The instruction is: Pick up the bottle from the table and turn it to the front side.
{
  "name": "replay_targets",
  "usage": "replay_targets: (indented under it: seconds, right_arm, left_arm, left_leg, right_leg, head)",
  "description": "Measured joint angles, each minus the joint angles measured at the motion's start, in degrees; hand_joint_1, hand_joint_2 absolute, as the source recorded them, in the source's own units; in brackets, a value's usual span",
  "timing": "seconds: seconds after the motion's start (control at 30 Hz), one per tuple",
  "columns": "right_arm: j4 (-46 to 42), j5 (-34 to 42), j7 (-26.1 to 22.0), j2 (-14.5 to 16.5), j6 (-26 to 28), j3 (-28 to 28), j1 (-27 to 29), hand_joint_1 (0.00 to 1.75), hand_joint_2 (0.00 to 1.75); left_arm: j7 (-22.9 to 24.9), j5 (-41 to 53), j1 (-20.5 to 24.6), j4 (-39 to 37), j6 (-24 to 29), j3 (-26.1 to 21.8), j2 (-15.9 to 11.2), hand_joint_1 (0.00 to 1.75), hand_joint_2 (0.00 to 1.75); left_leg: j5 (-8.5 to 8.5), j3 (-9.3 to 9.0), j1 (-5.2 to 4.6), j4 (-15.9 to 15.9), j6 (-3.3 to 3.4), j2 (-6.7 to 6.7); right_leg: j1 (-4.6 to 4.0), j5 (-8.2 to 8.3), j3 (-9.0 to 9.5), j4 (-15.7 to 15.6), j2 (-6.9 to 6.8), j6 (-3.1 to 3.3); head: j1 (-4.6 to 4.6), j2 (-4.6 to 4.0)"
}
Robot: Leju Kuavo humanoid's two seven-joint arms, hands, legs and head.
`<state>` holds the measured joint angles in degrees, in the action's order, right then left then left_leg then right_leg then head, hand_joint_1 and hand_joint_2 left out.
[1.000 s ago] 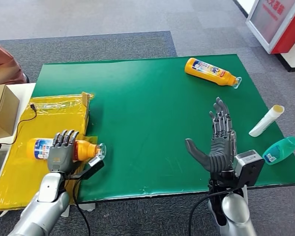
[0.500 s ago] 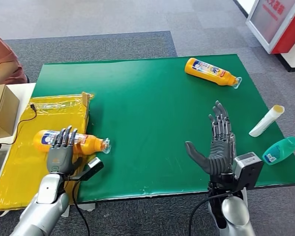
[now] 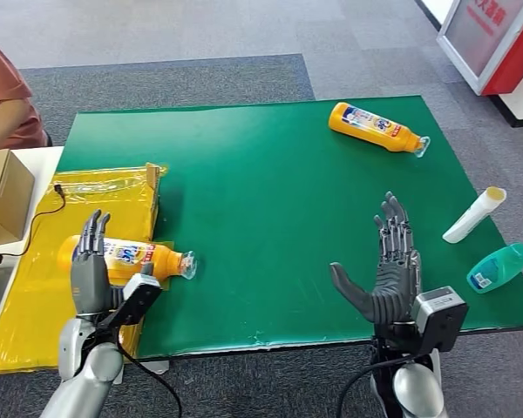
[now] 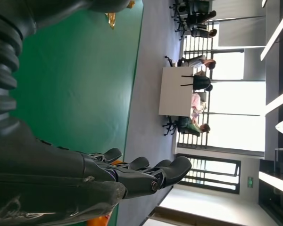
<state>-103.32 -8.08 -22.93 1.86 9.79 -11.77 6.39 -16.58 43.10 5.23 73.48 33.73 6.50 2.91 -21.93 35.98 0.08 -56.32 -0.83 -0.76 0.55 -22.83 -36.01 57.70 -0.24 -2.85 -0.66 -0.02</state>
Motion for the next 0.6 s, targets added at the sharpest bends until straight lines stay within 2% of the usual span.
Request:
replay_targets:
  seconds: [0.13, 0.27, 0.43, 0.6]
  right_arm:
    - [-1.8, -0.8, -0.6, 0.0, 0.1, 0.4, 2.6, 0.0, 1.75]
    - [-2.6, -0.9, -1.0, 0.0, -0.4, 1.0, 3.8, 0.0, 1.75]
    - [-2.9, -1.0, -1.0, 0.0, -1.3, 1.0, 4.1, 0.0, 1.75]
    - [-3.0, 0.5, 0.6, 0.0, -3.6, 1.1, 4.9, 0.0, 1.75]
  left_arm:
    - [-3.8, -18.6, -6.2, 14.6, -12.9, 2.9, -1.2, 0.0, 1.75]
    - [-7.7, -32.8, -10.9, 23.5, -24.8, 3.0, -2.5, 0.0, 1.75]
    - [-10.1, -45.3, -16.5, 28.9, -39.1, -0.1, -2.4, 0.0, 1.75]
    - [-10.1, -53.9, -21.2, 30.0, -49.2, -4.6, 0.5, 0.0, 1.75]
  left_leg:
    - [-0.1, -0.01, 0.0, 0.0, -0.04, -0.01]
    - [-0.15, -0.03, 0.01, 0.0, -0.11, -0.01]
    - [-0.15, -0.06, 0.02, 0.0, -0.1, -0.01]
    - [-0.17, -0.06, 0.01, 0.0, -0.08, 0.0]
  right_leg:
    - [-0.01, -0.12, 0.01, 0.0, 0.01, 0.01]
    - [-0.03, -0.18, 0.03, 0.0, 0.01, 0.07]
    - [-0.03, -0.19, 0.05, 0.0, 0.01, 0.07]
    - [-0.02, -0.21, 0.07, 0.0, 0.01, 0.05]
  head:
    - [0.0, 0.0]
    - [0.0, 0.0]
    - [-0.01, 0.0]
    - [0.0, 0.0]
